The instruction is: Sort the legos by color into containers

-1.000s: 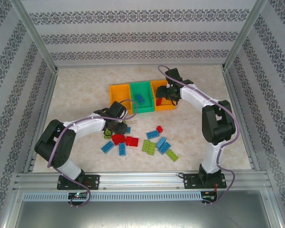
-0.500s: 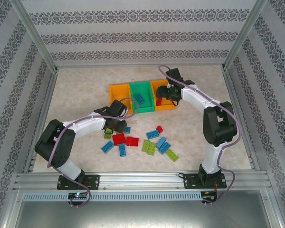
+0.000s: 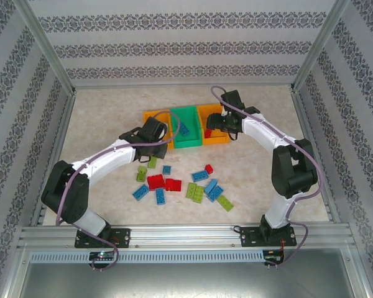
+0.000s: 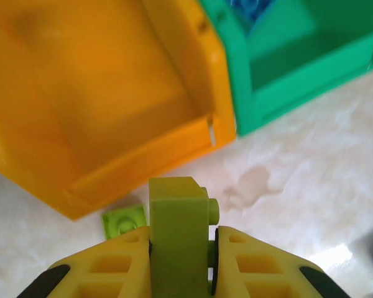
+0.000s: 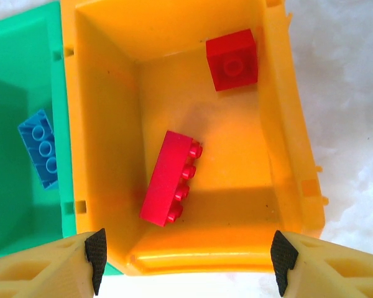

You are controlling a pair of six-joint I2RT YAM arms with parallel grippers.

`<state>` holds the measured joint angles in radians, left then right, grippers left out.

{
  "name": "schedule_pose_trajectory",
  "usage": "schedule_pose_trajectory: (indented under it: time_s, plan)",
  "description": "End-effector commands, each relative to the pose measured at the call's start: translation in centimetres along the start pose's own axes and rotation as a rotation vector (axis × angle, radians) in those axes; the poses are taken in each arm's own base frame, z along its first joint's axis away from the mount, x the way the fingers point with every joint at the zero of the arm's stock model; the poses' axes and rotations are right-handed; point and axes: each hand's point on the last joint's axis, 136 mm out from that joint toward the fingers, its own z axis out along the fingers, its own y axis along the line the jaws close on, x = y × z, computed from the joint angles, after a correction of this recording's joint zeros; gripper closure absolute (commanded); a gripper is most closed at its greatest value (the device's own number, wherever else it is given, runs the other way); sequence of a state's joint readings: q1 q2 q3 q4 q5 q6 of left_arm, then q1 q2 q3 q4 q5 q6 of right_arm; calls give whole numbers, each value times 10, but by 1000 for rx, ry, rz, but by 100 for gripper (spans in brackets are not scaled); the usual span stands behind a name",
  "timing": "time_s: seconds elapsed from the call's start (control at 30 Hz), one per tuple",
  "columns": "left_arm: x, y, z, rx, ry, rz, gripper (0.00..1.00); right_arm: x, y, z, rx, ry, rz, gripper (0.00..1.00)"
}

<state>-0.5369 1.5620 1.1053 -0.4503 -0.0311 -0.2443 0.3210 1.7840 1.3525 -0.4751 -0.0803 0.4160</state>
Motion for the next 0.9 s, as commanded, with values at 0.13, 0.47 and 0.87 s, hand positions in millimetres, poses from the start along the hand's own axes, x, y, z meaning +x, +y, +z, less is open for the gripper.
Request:
schedule_pose_trajectory:
  time_s: [0.13, 0.47, 0.87]
  plan:
    - [-45, 16, -4, -93, -64, -61, 78, 50, -1, -14, -7, 65, -63, 27]
    - [-72, 53, 45, -157, -18, -158, 78, 122, -7, -30, -19, 165, -97, 27]
    - [-72, 61, 62, -140, -15, -266, 64, 171, 18, -4, -12, 273, -260, 37]
